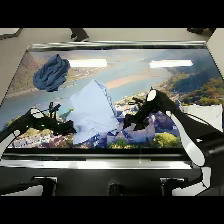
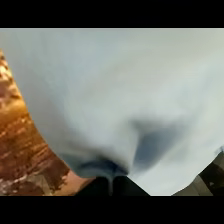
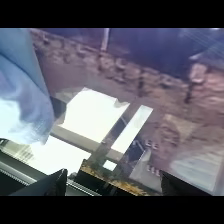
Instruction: Fold the shirts.
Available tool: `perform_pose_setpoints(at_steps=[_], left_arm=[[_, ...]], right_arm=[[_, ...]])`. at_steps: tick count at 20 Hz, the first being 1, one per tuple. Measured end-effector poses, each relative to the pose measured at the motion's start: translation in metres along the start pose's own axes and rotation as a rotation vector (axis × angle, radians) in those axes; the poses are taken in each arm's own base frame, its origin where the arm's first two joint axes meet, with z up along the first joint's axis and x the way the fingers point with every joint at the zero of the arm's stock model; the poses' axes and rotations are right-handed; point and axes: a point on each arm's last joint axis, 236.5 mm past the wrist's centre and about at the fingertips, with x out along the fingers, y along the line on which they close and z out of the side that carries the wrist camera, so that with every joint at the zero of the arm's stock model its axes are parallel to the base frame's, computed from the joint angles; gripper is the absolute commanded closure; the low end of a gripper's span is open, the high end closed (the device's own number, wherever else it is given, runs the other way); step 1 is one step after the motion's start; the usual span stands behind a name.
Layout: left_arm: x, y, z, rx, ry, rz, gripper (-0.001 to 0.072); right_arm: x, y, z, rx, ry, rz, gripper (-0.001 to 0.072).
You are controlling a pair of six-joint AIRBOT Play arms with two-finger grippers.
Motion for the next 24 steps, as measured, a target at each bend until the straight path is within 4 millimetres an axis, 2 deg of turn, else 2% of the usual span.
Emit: perform_pose_setpoints(at_steps=[4, 5, 7, 8, 10, 14, 15, 19, 21, 22, 24], left_arm=[[0.001, -0.004, 0.007, 0.043, -0.037, 0.001, 0.0675], [-0.001, -0.004, 0.009, 0.053, -0.049, 0.004, 0.0675], [-0.004, -0.005, 0.011, 0.071, -0.064, 0.008, 0.0675], [-0.007, -0.007, 0.012, 0.078, -0.072, 0.003, 0.0675], [-0.011, -0.011, 0.012, 0.089, -0.083, -0.001, 0.0675], [-0.019, -0.017, 0.015, 0.107, -0.113, -0.008, 0.0675], [-0.022, -0.018, 0.015, 0.112, -0.119, -0.010, 0.0675], [-0.036, -0.028, 0.024, 0.135, -0.159, -0.020, 0.0675], [-0.055, -0.038, 0.037, 0.166, -0.211, -0.028, 0.0677], [-0.069, -0.045, 0.046, 0.192, -0.249, -0.033, 0.0676], [-0.115, -0.072, 0.068, 0.270, -0.377, -0.048, 0.0677]], right_arm=[[0.026, 0.027, -0.006, -0.066, -0.002, -0.002, 0.0057], [0.031, 0.034, -0.004, -0.082, -0.019, -0.004, 0.0099], [0.038, 0.044, 0.005, -0.088, -0.067, -0.010, 0.0121], [0.041, 0.048, 0.010, -0.089, -0.097, -0.011, 0.0166], [0.045, 0.055, 0.019, -0.091, -0.143, -0.014, 0.0209], [0.052, 0.057, 0.028, -0.113, -0.195, -0.056, 0.0604], [0.054, 0.057, 0.028, -0.117, -0.197, -0.065, 0.0666], [0.055, 0.059, 0.024, -0.132, -0.195, -0.087, 0.0667], [0.046, 0.057, 0.019, -0.162, -0.197, -0.123, 0.0667], [0.036, 0.054, 0.017, -0.189, -0.206, -0.158, 0.0668], [-0.005, 0.072, 0.028, -0.256, -0.327, -0.169, 0.0668]])
